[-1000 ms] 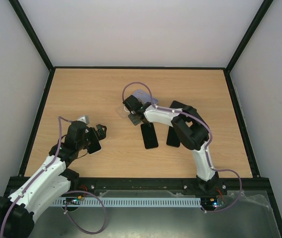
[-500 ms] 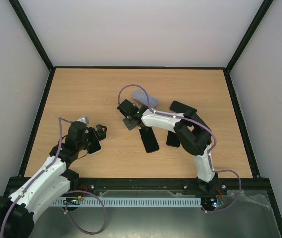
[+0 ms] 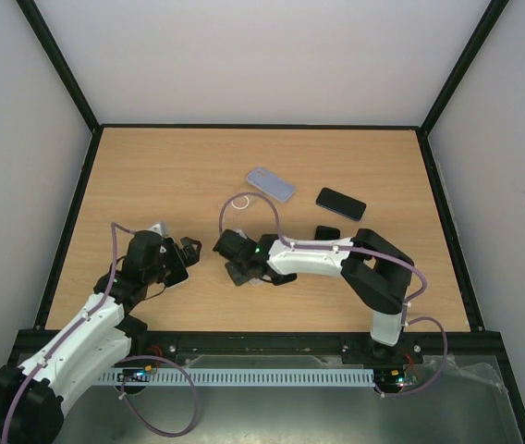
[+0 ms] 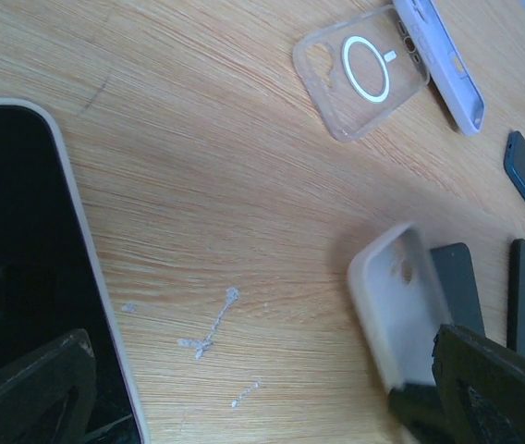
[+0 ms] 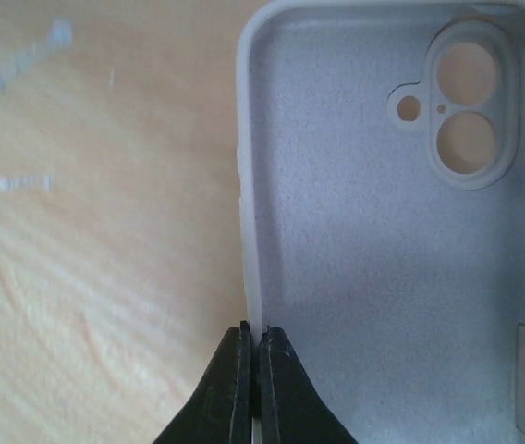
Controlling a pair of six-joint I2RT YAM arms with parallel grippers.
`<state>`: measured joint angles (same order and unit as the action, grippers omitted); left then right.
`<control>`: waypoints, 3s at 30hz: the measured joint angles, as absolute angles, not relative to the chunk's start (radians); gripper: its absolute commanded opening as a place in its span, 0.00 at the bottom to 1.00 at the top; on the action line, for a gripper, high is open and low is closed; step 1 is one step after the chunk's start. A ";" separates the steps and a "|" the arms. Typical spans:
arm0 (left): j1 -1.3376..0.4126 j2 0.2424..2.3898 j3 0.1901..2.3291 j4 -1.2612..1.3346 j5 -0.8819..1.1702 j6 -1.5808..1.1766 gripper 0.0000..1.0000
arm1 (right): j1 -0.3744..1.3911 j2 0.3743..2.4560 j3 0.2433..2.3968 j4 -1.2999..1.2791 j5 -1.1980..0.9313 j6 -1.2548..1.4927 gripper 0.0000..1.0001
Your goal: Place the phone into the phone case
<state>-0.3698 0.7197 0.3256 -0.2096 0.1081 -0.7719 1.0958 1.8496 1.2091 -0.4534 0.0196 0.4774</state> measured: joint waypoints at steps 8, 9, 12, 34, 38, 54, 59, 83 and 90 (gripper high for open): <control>-0.370 0.722 0.324 -0.191 0.140 -0.779 1.00 | 1.160 1.836 1.114 -0.437 -0.038 0.573 0.02; -0.370 0.722 0.324 -0.191 0.142 -0.780 1.00 | 1.162 1.831 1.111 -0.436 -0.043 0.583 0.02; -0.370 0.722 0.323 -0.191 0.146 -0.786 1.00 | 1.166 1.824 1.111 -0.432 -0.050 0.617 0.03; -0.370 0.723 0.313 -0.167 0.190 -0.795 1.00 | 1.180 1.719 1.101 -0.422 0.045 0.689 0.70; -0.370 0.723 0.313 -0.159 0.212 -0.797 1.00 | 1.140 1.627 1.055 -0.440 0.080 0.667 0.81; -0.402 0.756 0.313 -0.105 0.255 -0.816 1.00 | 0.946 1.594 0.890 -0.444 0.083 0.575 1.00; -0.416 0.779 0.313 -0.090 0.255 -0.820 1.00 | 0.926 1.642 0.885 -0.426 0.057 0.548 0.96; -0.521 0.847 0.310 0.030 0.296 -0.892 1.00 | 0.916 1.623 0.827 -0.325 0.051 0.528 0.58; -0.550 0.853 0.285 0.126 0.331 -0.952 1.00 | 0.926 1.456 0.787 -0.326 0.056 0.560 0.58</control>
<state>-0.5495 0.8528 0.2848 0.1257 0.3305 -0.9524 0.9257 1.4563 0.7868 -0.3256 0.0563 0.5598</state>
